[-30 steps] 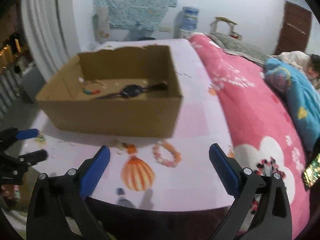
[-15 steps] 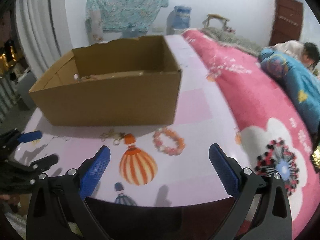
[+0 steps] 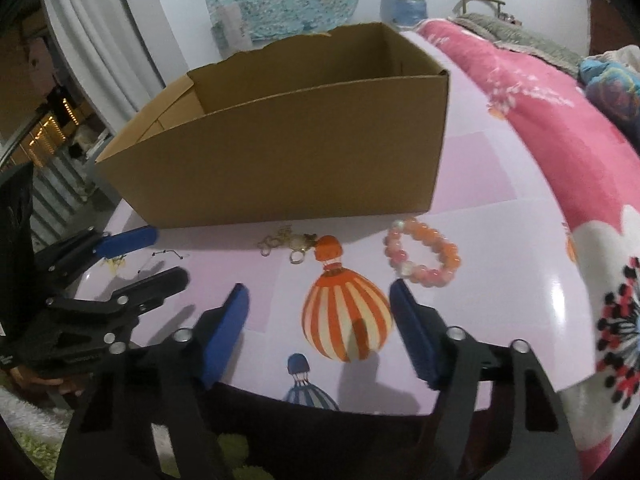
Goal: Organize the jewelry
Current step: 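Move the left tool to the gold ring charms and open around them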
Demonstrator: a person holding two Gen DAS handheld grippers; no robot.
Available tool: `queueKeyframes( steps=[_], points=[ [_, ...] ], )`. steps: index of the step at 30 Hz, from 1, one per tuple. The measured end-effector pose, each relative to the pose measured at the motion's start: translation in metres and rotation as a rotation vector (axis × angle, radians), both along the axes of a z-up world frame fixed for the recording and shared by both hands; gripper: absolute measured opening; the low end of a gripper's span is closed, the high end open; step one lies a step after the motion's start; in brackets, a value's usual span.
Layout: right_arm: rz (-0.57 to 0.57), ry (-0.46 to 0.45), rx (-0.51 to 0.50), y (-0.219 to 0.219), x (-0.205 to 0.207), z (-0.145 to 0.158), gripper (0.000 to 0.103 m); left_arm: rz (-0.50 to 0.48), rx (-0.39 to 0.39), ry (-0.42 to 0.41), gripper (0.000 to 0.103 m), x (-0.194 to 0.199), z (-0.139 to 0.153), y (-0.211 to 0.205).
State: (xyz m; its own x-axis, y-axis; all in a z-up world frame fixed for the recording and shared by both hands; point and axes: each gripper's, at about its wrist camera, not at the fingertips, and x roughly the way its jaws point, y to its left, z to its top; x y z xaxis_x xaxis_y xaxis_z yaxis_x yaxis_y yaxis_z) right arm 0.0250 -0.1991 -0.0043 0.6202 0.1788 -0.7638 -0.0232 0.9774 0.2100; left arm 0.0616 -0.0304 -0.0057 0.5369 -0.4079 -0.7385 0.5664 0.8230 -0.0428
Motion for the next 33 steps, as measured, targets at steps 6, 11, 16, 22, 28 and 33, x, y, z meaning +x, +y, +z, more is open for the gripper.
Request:
queueKeyframes(
  steps=[6,11,16,22,28,33],
  points=[
    [0.032,0.015,0.028,0.0,0.016,-0.008,0.044,-0.077,-0.006,-0.002,0.048,0.01,-0.003,-0.021],
    [0.04,0.025,0.043,-0.003,0.024,-0.013,0.04,-0.128,0.022,-0.002,0.047,0.019,-0.012,-0.04],
    [0.039,0.038,0.06,-0.005,0.029,-0.019,0.04,-0.16,0.074,0.009,0.045,0.026,-0.021,-0.058],
    [0.028,0.047,0.089,-0.01,0.035,-0.023,0.04,-0.15,0.088,0.063,0.026,0.037,-0.029,-0.064],
    [0.017,0.045,0.114,-0.019,0.036,-0.023,0.04,-0.161,0.103,0.064,0.024,0.038,-0.03,-0.065],
    [0.006,0.042,0.118,-0.026,0.036,-0.022,0.04,-0.16,0.13,0.049,0.014,0.037,-0.03,-0.067]
  ],
)
